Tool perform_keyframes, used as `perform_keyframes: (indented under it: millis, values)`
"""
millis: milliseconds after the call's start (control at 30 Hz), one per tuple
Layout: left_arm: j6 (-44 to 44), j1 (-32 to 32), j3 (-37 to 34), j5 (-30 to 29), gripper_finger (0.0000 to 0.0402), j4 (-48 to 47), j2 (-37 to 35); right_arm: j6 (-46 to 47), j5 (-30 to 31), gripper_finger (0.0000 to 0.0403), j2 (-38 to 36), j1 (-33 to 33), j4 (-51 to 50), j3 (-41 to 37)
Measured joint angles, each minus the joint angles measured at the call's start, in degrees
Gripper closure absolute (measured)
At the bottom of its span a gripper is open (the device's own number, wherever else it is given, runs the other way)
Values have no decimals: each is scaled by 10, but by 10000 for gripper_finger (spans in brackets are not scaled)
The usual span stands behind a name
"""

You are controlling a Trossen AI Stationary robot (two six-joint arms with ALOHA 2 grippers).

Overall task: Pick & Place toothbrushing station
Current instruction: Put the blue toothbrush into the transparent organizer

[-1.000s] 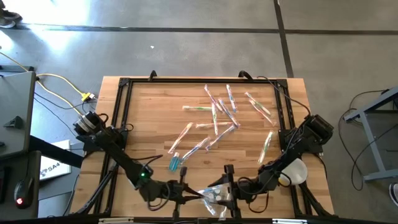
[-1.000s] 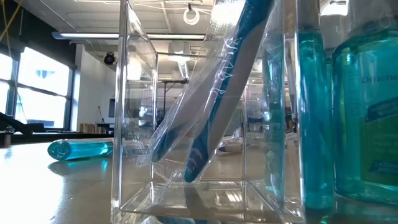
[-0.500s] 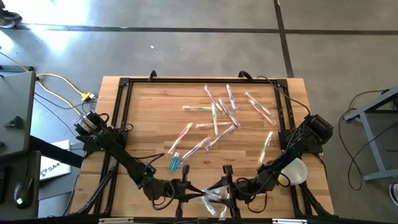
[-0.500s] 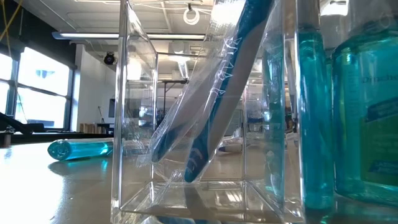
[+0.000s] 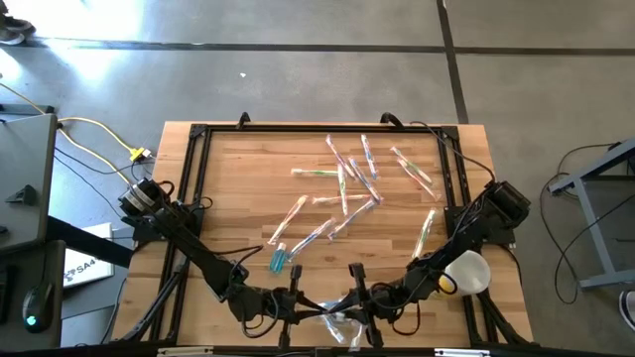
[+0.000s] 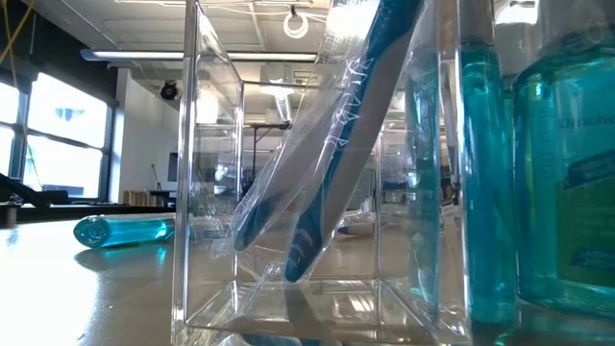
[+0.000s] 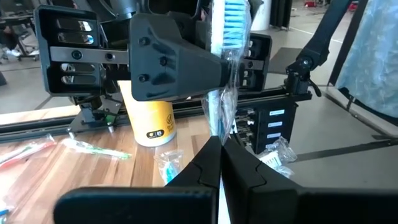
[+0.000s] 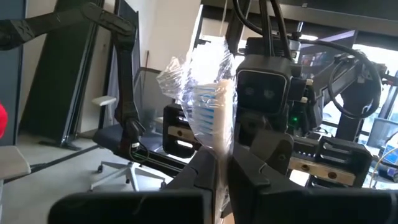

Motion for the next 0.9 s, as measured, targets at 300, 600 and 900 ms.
perform_keyframes:
  millis: [300,600,900]
  values:
    - [-2,0,1,-6,322,9,0,-29,-2,393,-38,12,-26,0]
    - [37,-6,1,-5,230,8,-6,-75,4,394,-135,69,-109,0]
    - [28,-21,1,-34,224,-8,-16,14,229,394,-213,164,-301,0]
